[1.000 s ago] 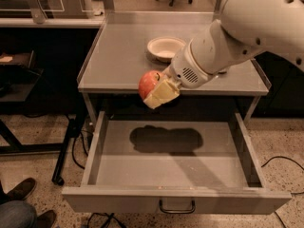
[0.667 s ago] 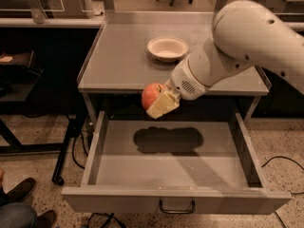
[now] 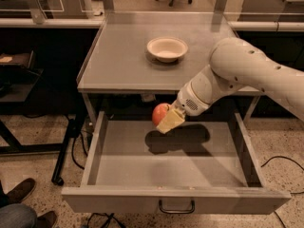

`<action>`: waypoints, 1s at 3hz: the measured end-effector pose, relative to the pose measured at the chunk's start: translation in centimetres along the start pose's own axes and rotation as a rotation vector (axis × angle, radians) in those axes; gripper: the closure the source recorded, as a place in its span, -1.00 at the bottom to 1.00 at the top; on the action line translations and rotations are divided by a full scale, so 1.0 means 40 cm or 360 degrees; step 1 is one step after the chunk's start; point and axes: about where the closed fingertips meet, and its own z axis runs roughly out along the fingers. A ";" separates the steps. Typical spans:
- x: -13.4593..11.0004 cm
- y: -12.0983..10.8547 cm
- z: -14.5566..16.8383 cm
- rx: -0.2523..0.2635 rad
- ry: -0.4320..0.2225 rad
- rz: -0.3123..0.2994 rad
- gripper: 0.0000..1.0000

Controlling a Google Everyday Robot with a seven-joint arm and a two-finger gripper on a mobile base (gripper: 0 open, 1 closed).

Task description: Place apple into top drawer

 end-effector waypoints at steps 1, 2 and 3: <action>0.002 0.010 0.004 -0.0003 0.0004 0.0009 1.00; 0.052 0.031 0.051 -0.0039 -0.0018 0.0112 1.00; 0.121 0.060 0.121 -0.0096 -0.0050 0.0254 1.00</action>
Offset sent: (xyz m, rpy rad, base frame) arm -0.0538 -0.0049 -0.1013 0.1294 0.1792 -0.1866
